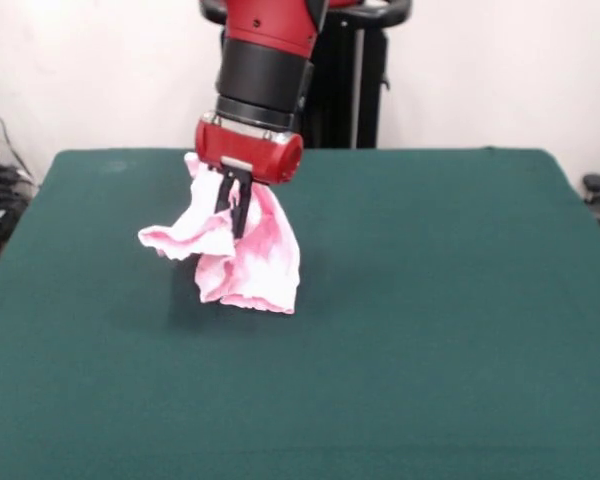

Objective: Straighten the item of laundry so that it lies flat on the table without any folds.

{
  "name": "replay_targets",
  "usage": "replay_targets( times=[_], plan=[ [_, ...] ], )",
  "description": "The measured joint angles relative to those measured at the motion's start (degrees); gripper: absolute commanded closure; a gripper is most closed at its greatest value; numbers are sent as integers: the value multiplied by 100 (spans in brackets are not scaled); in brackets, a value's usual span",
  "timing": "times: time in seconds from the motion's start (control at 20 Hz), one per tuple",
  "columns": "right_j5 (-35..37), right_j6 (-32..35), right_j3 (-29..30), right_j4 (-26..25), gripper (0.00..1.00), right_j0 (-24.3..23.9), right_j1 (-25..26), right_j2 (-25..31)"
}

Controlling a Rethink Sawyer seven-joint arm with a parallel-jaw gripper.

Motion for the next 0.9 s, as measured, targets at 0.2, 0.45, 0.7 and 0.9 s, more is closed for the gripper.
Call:
replay_targets(
  times=[0.2,0.45,0.7,0.9],
  plan=[
    [0,0,-61,4,100,-11,-41,131],
    [0,0,-68,-7,100,-212,-5,221],
    [0,0,-68,-208,100,-439,6,225],
    [-1,0,-59,-456,100,-689,-44,277]
  ],
)
